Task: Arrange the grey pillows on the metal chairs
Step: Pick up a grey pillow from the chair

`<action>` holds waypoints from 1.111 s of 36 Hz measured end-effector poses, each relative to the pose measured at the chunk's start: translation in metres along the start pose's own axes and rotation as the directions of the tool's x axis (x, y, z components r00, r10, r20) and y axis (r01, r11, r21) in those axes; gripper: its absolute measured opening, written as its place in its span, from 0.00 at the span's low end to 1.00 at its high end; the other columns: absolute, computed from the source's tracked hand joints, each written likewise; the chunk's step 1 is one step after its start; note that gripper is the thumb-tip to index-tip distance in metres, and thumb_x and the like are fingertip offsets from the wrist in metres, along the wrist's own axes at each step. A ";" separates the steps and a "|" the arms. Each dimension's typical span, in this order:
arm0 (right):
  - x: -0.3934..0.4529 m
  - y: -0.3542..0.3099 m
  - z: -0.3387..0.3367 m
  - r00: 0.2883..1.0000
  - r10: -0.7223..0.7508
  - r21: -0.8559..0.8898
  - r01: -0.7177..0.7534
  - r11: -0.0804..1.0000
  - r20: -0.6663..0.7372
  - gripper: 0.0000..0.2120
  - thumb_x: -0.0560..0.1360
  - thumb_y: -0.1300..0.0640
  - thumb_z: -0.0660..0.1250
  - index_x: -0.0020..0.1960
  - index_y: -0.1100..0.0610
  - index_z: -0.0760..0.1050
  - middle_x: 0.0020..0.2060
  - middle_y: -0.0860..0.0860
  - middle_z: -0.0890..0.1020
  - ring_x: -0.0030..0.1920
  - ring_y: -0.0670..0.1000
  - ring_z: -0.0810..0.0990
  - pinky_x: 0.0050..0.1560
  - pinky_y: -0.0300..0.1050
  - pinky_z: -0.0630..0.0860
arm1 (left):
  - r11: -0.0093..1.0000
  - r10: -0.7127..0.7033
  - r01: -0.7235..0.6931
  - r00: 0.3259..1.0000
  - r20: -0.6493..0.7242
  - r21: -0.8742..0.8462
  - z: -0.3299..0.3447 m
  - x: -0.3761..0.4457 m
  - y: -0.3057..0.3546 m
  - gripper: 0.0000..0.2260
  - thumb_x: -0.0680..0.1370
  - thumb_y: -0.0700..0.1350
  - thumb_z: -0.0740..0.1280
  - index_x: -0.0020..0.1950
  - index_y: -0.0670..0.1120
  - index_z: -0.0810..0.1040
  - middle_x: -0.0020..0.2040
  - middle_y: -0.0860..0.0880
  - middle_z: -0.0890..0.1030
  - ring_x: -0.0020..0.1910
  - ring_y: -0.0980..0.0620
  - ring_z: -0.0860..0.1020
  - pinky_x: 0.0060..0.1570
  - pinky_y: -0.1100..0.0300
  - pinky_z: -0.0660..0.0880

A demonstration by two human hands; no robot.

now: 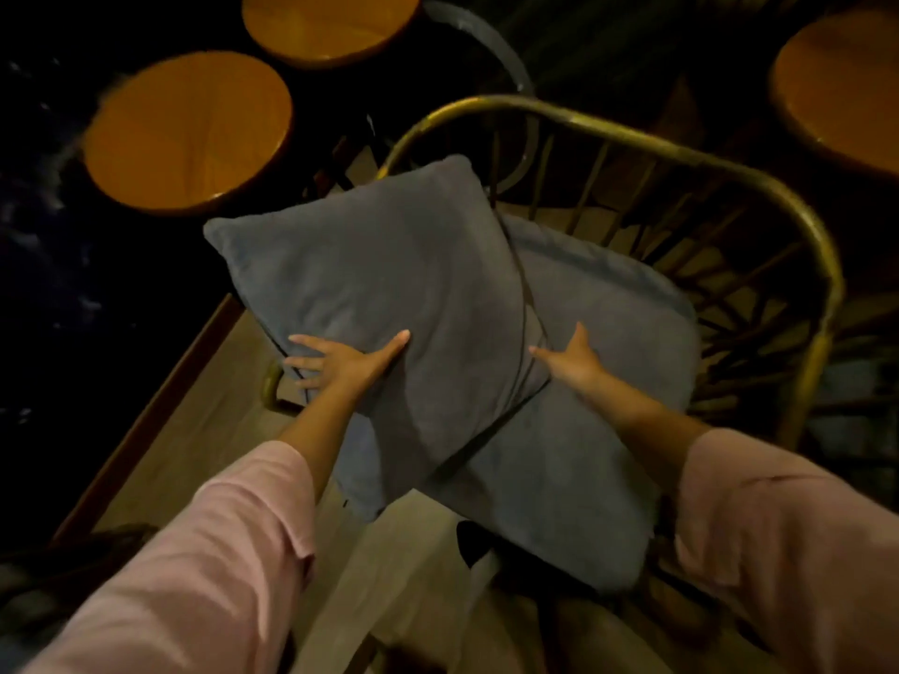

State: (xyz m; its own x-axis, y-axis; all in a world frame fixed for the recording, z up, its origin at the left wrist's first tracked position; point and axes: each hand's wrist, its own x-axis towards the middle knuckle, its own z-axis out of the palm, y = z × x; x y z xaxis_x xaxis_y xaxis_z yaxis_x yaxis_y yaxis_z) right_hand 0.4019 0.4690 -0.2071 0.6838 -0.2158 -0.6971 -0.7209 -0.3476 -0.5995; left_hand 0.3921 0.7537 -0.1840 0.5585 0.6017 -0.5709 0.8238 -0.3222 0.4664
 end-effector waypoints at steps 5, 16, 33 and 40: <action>0.045 -0.012 0.020 1.000 0.010 0.047 -0.011 0.999 0.017 0.57 0.68 0.35 0.73 0.82 0.54 0.42 0.80 0.56 0.57 0.77 0.61 0.61 0.74 0.61 0.64 | 0.999 -0.031 0.030 0.999 0.036 0.026 0.011 0.066 -0.036 0.78 0.47 0.75 0.76 0.77 0.52 0.26 0.82 0.43 0.42 0.81 0.39 0.49 0.77 0.38 0.54; 0.092 -0.043 0.051 0.994 -0.104 0.304 0.094 0.948 0.018 0.54 0.60 0.29 0.74 0.77 0.54 0.62 0.72 0.51 0.73 0.68 0.54 0.75 0.69 0.55 0.73 | 0.996 0.025 -0.024 1.000 -0.009 0.088 0.042 0.105 -0.074 0.75 0.43 0.83 0.66 0.81 0.51 0.44 0.81 0.46 0.56 0.78 0.37 0.60 0.74 0.35 0.59; 0.010 0.036 -0.025 0.969 -0.034 0.405 0.133 0.905 -0.244 0.31 0.75 0.42 0.69 0.73 0.57 0.71 0.64 0.51 0.78 0.60 0.47 0.76 0.57 0.37 0.72 | 0.839 0.513 -0.520 0.854 -0.088 -0.157 0.032 0.030 -0.015 0.52 0.59 0.70 0.77 0.77 0.57 0.58 0.75 0.55 0.69 0.72 0.51 0.71 0.70 0.48 0.70; -0.039 0.092 -0.018 0.924 0.112 0.465 0.077 0.882 -0.366 0.31 0.76 0.46 0.69 0.74 0.59 0.68 0.68 0.52 0.76 0.63 0.45 0.72 0.59 0.34 0.67 | 0.821 0.562 -0.567 0.780 0.275 -0.071 0.054 0.047 0.018 0.49 0.62 0.71 0.74 0.78 0.62 0.55 0.77 0.55 0.65 0.74 0.48 0.69 0.70 0.45 0.69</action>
State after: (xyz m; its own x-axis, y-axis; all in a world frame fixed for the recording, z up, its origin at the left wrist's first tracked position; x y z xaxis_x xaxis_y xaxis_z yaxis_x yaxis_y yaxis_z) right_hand 0.3112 0.4291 -0.2276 0.5921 -0.5722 -0.5674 -0.6360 0.1006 -0.7651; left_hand 0.4381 0.7367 -0.2384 0.9254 0.0872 -0.3688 0.3529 -0.5533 0.7546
